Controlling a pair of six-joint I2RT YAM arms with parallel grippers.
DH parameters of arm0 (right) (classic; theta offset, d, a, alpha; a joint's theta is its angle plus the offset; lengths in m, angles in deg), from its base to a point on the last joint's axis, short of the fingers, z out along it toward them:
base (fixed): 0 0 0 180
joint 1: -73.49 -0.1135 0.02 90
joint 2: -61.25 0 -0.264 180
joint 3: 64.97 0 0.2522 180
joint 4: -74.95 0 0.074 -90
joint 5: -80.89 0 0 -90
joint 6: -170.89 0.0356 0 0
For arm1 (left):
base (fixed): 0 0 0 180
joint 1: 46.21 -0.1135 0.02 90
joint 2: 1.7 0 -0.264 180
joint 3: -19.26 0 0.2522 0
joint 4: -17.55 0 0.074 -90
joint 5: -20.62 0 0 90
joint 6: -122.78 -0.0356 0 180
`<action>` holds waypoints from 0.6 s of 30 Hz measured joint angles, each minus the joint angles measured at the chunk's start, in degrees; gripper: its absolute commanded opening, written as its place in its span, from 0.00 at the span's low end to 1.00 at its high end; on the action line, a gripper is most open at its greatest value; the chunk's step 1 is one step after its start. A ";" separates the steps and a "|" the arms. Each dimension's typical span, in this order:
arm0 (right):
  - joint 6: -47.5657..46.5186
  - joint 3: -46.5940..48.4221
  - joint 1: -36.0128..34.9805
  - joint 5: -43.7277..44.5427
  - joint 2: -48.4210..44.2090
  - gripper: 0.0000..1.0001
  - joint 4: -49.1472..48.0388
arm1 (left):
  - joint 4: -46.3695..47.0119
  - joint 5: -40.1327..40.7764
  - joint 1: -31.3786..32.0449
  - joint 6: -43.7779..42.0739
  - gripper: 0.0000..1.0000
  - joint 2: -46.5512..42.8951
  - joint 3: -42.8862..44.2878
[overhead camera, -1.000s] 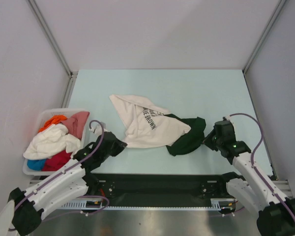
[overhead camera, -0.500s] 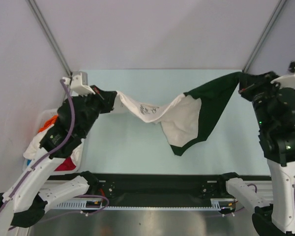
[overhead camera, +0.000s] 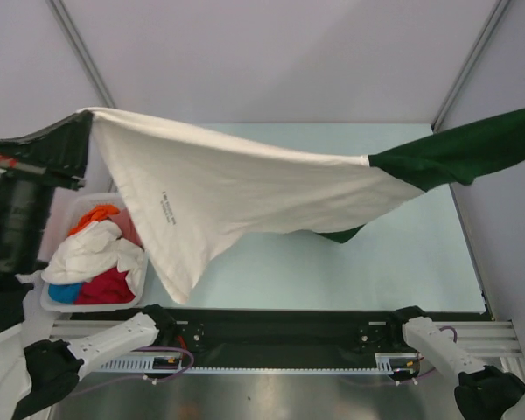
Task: Fold and stack the t-shirts
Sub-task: Flatten the tshirt out
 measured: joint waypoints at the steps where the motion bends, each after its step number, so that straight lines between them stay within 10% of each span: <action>1: -0.96 0.37 -0.96 0.33 -0.76 0.00 -0.90 | -0.04 -0.59 0.00 -0.46 0.00 -0.50 1.77; 18: -13.73 -3.74 -14.67 1.92 -1.60 0.00 -13.00 | 3.04 -3.67 0.00 -2.75 0.00 1.73 4.48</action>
